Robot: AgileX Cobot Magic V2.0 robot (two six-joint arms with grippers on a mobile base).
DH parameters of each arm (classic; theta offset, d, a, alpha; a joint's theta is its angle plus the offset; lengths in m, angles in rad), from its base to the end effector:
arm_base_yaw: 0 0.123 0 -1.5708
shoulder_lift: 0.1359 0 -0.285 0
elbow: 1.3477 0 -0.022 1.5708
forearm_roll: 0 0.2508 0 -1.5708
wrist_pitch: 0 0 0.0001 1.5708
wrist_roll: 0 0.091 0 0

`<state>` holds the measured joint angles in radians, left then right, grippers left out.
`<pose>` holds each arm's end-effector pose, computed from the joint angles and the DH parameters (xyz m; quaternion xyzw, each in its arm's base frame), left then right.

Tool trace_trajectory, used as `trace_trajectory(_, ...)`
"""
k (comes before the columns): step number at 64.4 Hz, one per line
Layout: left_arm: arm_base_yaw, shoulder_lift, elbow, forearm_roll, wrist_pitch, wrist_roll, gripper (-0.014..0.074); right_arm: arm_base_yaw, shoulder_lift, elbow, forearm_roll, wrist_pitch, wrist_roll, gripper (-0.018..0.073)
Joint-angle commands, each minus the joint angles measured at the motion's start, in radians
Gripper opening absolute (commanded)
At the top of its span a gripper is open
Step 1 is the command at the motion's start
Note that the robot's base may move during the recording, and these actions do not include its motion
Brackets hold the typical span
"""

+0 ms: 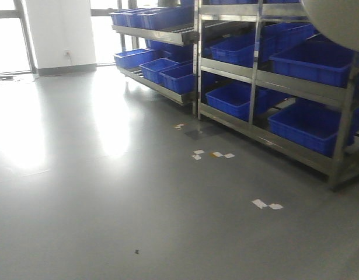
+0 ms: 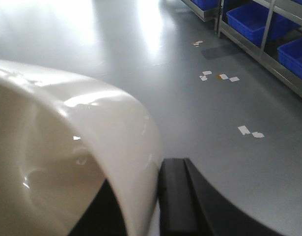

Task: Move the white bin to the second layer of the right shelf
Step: 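Drive along the aisle past the blue crate racks, then turn the base toward the roller shelf with blue crates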

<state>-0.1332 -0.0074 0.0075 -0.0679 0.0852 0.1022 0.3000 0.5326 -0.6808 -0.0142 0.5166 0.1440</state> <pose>0.0557 -0.0080 0.2033 0.0612 0.7037 -0.0369 0.7069 0.0981 0.0297 0.3542 -0.0651 0.7966 0.1260 0.5877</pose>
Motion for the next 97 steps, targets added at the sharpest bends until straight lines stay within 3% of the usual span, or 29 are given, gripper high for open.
trace_trajectory(1,-0.003,-0.014,0.037,-0.006,-0.085,-0.003,0.0085,-0.005,0.003,-0.032,-0.003,-0.107,-0.003,0.0049)
trace_trajectory(97,-0.003,-0.014,0.037,-0.006,-0.085,-0.003,0.0085,-0.005,0.003,-0.032,-0.003,-0.107,-0.003,0.0049)
